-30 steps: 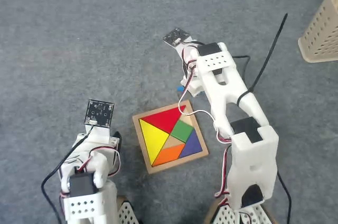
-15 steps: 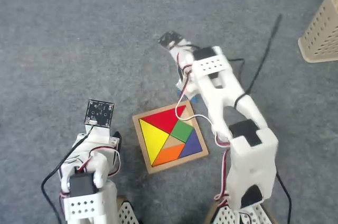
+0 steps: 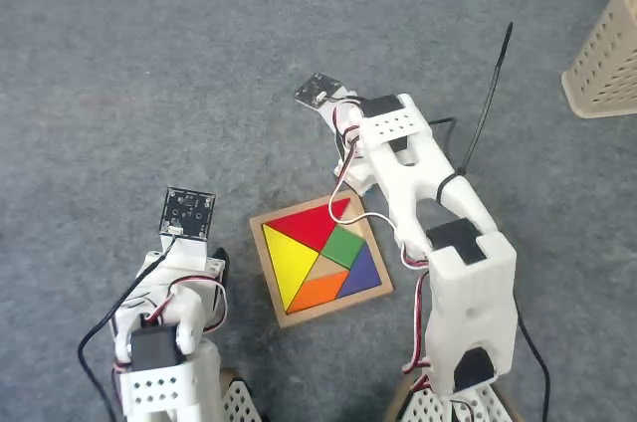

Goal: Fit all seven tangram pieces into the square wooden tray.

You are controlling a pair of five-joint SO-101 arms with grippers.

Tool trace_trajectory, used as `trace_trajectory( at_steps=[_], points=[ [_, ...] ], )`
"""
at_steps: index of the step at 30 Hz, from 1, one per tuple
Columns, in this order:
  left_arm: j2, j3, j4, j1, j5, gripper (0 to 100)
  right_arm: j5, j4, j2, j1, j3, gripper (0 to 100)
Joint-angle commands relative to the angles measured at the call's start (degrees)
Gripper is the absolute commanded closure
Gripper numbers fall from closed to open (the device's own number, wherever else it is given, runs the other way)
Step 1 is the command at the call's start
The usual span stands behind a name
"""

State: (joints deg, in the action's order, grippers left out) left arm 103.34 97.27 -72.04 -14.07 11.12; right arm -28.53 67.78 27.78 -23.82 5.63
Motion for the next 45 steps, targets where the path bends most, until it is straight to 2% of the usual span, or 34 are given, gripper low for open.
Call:
trace_trajectory(
  at_steps=[1, 8, 12, 23, 27, 37, 45],
  points=[
    [0.35, -0.66, -0.26, 0.00, 0.26, 83, -0.18, -1.10, -6.46, 1.01, 2.20, 87.2],
    [0.35, -0.66, -0.26, 0.00, 0.26, 83, 2.73, -8.22, -3.65, 1.27, 0.09, 87.2],
    [0.35, -0.66, -0.26, 0.00, 0.26, 83, 0.44, -8.57, -0.92, 0.66, -0.44, 87.2],
    [0.35, -0.66, -0.26, 0.00, 0.26, 83, -7.30, 0.66, -0.22, -3.65, -0.70, 87.2],
    [0.35, -0.66, -0.26, 0.00, 0.26, 83, -7.47, 1.54, -0.13, -3.65, -0.70, 87.2],
    [0.35, -0.66, -0.26, 0.00, 0.26, 83, -2.81, 1.45, -0.31, 9.10, -1.93, 87.2],
    [0.35, -0.66, -0.26, 0.00, 0.26, 83, 0.44, 1.01, -0.66, 16.22, -4.04, 87.2]
  ],
)
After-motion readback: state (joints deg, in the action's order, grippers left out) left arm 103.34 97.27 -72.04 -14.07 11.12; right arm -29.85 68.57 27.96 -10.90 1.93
